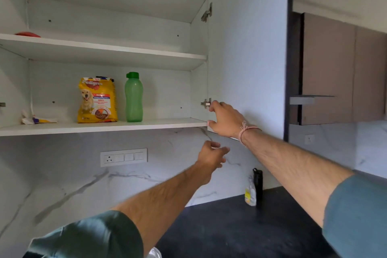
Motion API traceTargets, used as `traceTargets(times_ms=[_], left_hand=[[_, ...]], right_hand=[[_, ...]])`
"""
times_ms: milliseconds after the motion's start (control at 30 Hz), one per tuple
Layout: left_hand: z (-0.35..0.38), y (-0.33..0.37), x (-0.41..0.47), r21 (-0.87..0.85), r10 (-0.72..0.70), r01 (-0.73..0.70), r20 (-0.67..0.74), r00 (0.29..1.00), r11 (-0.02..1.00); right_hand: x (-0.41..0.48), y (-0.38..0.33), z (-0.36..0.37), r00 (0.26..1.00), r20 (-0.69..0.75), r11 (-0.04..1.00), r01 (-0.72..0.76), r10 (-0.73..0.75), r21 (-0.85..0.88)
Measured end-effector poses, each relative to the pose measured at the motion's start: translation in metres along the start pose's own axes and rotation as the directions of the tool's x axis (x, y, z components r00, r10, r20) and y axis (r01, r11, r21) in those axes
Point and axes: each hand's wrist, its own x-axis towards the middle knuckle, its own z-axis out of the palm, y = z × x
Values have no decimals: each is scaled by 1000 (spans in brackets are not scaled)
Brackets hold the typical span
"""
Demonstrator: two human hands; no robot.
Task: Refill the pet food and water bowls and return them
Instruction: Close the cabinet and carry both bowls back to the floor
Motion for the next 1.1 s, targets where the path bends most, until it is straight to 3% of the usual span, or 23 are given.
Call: traceTargets(times_ms=[100,267,433,533,600,700,767,933,1000,1100], left_hand=[[50,16,-15,-255,-95,123,121,988,959],[120,37,-30,-668,-135,313,305,943,675],[154,40,-37,-786,-157,264,213,965,559],[151,39,-43,-820,-170,213,143,975,532],[140,38,-50,-827,-163,169,95,982,535],[116,34,-59,-794,-176,107,0,984,598],[97,31,-64,-725,-165,59,-76,983,686],[42,26,-65,-328,-96,-23,-342,935,944],[17,23,-67,-160,-32,-43,-439,898,986],[-21,18,-69,101,130,-87,-609,782,991]], right_hand=[[-29,20,-32,996,-71,993,49,-56,-106],[-70,57,-68,976,-123,919,122,-179,-374],[-100,93,-79,961,-135,838,138,-243,-528],[-109,104,-76,945,-184,871,159,-271,-465],[-112,103,-72,935,-236,928,179,-263,-325],[-108,92,-63,958,-236,985,172,-164,11],[-101,78,-58,976,-173,968,165,-132,190],[-85,38,-34,975,-30,924,217,-219,314],[-78,20,-21,972,-25,911,230,-236,342],[-62,-4,1,954,-45,886,292,-296,361]])
